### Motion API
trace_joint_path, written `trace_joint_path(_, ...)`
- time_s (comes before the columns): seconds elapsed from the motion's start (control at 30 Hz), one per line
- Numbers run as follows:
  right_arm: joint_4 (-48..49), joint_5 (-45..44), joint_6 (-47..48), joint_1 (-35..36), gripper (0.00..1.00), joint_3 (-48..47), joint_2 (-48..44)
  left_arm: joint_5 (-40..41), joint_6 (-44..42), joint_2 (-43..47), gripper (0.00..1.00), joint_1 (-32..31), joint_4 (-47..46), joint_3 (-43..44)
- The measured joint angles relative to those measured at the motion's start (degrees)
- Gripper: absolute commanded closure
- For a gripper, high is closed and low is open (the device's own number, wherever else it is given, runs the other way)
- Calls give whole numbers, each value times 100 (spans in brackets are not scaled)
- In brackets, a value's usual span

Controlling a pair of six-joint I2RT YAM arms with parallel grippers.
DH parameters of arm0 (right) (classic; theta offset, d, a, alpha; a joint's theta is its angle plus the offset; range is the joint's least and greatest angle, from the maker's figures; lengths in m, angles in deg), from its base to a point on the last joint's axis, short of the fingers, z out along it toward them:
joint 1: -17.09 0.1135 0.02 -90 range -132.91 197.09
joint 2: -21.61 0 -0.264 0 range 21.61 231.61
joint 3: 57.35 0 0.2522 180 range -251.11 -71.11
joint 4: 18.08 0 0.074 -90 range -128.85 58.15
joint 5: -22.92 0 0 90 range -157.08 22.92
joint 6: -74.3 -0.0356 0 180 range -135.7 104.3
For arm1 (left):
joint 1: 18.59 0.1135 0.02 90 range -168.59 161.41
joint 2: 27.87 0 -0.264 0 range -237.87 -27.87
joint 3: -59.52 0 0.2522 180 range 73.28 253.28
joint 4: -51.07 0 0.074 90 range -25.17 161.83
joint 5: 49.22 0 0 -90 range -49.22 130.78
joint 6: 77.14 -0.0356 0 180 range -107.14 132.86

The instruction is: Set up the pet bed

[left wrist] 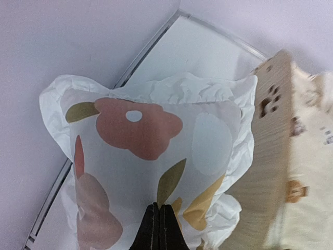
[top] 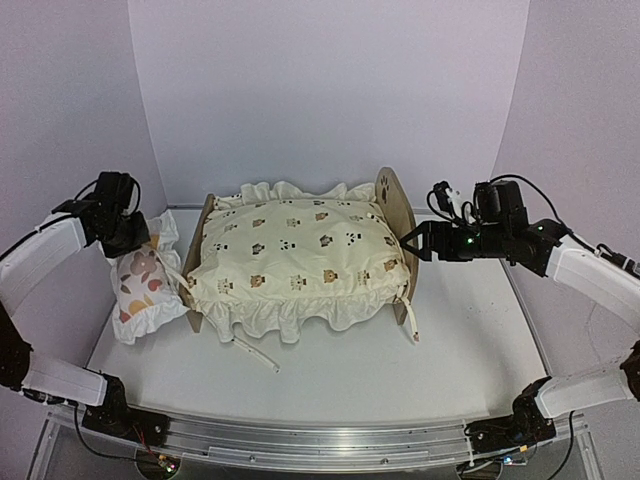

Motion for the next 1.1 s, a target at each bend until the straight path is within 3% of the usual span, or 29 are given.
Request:
trace_joint_path(0.2,-2,29,-11,0,9,-9,-2,-12,-156,28,100,-531,285,1474)
trace_joint_path(0.43,171,839,-381,-11,2,-259,127,-915,-309,-67,100,-778,223,2555)
trace_joint_path(0.63,1063,1695,-1253,232,2,-852,974,-1808,-290,-462,100,-1004,-283,2645)
trace_joint_path(0.9,1926,1757,-1801,1370,2,-1930,2443,-2288,-25,-1103,100,-1901,-1231,2155)
trace_joint_path(1.1,2391,1724,-2110,1741,2,-2612,3605,-2402,134,-1331,100,-2182,-1662,2104)
